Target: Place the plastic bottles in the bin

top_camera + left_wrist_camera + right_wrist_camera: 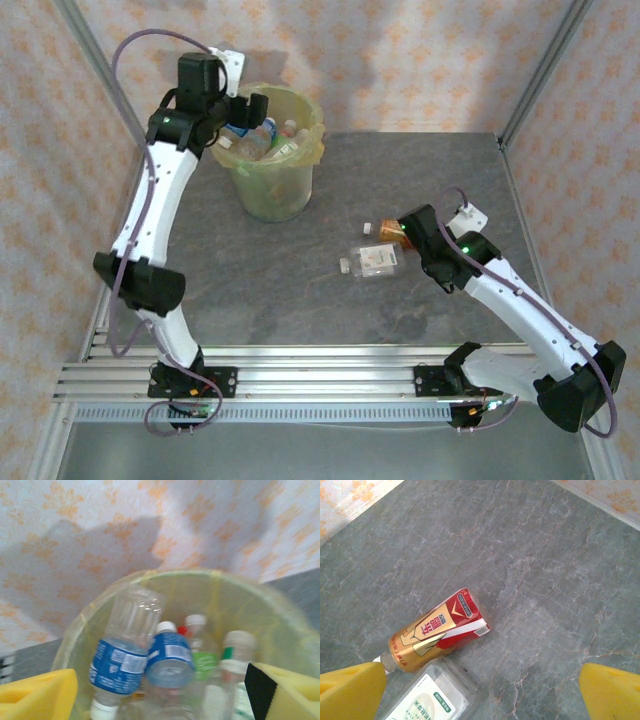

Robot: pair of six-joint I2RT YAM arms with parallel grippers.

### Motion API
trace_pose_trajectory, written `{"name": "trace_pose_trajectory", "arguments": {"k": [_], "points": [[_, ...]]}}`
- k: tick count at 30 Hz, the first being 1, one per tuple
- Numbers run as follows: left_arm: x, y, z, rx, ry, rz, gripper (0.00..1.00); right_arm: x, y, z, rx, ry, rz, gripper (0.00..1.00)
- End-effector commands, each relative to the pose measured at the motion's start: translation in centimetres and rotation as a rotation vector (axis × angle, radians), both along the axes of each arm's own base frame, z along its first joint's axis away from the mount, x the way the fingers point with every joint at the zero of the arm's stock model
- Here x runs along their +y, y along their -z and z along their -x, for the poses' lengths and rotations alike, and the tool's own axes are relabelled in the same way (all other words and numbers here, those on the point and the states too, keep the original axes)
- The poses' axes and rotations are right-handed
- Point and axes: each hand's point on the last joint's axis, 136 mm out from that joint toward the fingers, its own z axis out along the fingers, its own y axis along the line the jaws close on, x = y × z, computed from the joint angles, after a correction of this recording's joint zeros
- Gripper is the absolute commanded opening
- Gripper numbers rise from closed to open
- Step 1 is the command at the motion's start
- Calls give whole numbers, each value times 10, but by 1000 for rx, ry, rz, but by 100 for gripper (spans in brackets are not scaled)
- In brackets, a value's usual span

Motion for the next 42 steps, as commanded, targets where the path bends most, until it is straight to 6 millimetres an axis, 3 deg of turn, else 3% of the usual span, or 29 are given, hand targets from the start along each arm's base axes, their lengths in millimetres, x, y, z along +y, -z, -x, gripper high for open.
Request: {"name": "trace_pose_trajectory", "arguments": {"k": [1,7,11,18,25,33,42], "points": [[-32,-14,27,-32,67,156,88,2,4,1,26,-12,-6,99],[-53,-3,70,-94,71,271,92,18,31,7,115,-43,-82,99],[-42,10,91,-107,15,357,100,40,60,9,194,-84,-175,99],[-25,36,116,-84,-64,414,100,71,99,8,271,-117,-278,99],[-63,79,135,-15,66,379,100,76,109,-3,269,-126,-296,99],[-117,118,169,7,260,244,100,63,116,-15,265,-120,-324,99],[-158,177,178,139,345,166,100,72,135,-30,260,-153,-388,95]]}}
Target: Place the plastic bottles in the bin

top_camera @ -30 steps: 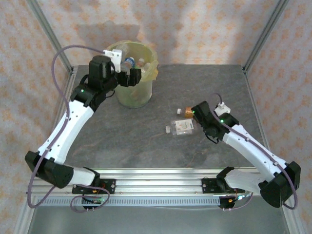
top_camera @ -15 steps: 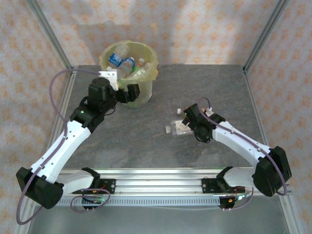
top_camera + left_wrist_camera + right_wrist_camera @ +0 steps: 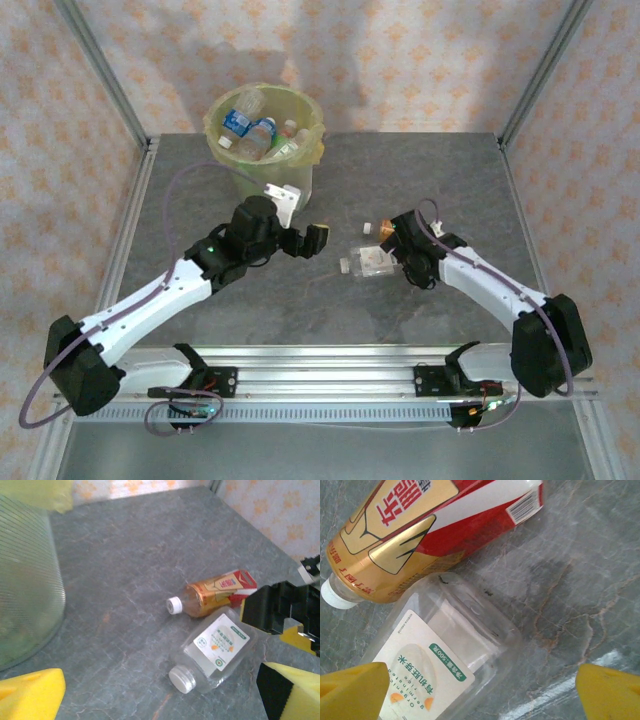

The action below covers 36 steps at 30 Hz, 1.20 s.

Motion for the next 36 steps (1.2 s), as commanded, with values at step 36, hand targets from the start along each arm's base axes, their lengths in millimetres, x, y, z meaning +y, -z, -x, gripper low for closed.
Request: {"name": "trace_pose_trajectory", "arguments": {"k": [36], "points": [[9,50,-10,5,-89,-97,97,141,-9,-86,-98,-538,-86,82]]}}
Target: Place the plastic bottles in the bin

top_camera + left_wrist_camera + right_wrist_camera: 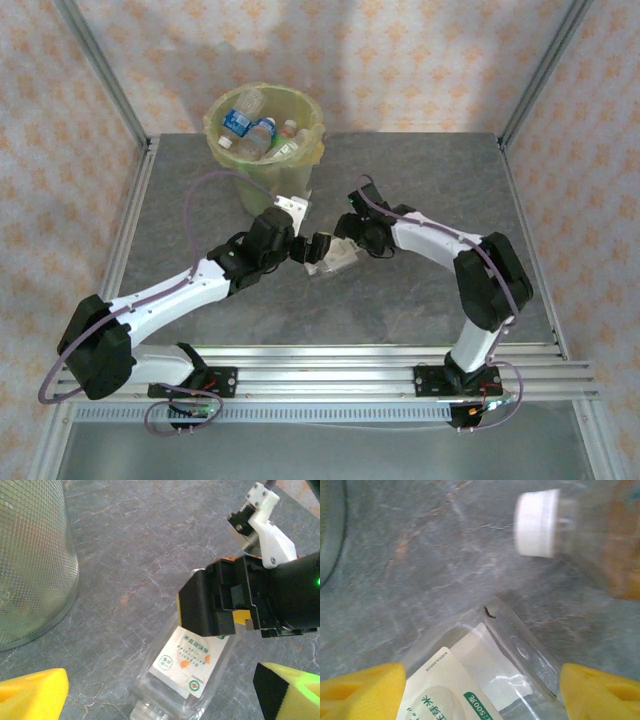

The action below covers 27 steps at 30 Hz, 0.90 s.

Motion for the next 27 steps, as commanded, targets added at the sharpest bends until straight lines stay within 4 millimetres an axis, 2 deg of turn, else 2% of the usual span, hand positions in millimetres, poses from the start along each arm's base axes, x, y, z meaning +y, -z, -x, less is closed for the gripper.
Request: {"name": "trace_pose_trajectory", "arguments": {"k": [1,6,11,15,19,22,27], "points": [[6,1,6,0,8,-39,97,20,-23,-11,-54,-69,-56,82],[8,16,12,81,24,-111,100,1,-51,-18,-87,-35,36,88],[0,26,15,155,67,-173,100,-51,-76,-14,-81,115,159,96],[-17,25,18,155,135,-216,100,-95,-98,-1,-112,237,222,99],[-29,37,18,203,172,-302,100,-129,-126,15,-187,324,269,99],[-38,51,16,283,191,-365,100,-149,-145,27,-231,373,308,99],[-49,74,8,352,190,-483,100,-163,-161,41,-275,414,314,99]]}}
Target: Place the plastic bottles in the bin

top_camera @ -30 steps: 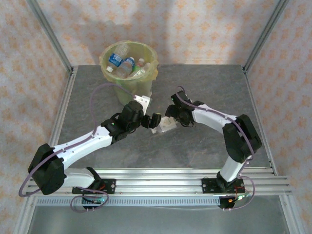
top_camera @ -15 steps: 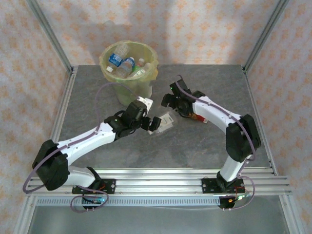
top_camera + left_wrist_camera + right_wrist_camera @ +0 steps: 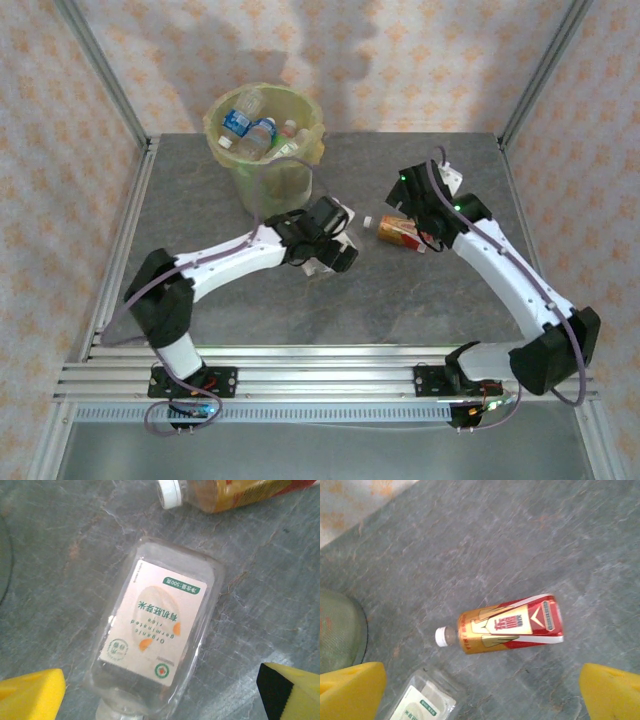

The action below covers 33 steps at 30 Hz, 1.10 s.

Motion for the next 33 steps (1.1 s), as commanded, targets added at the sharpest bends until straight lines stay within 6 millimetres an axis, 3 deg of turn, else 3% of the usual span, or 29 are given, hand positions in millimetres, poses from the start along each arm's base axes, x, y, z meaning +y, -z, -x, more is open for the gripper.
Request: {"name": "trace_pose_trajectory", "arguments": {"k": [1,7,9,33], "points": [[9,15,8,57,16,-142,100,-24,4,16,17,70,79,99],[12,27,-9,63,-42,-238,100,-27,4,20,6,80,74,99],[11,39,-10,84,-44,-266,100,-27,4,20,7,80,75,99],[19,98,-22,157,-47,-405,100,-28,8,20,14,92,77,99]]}}
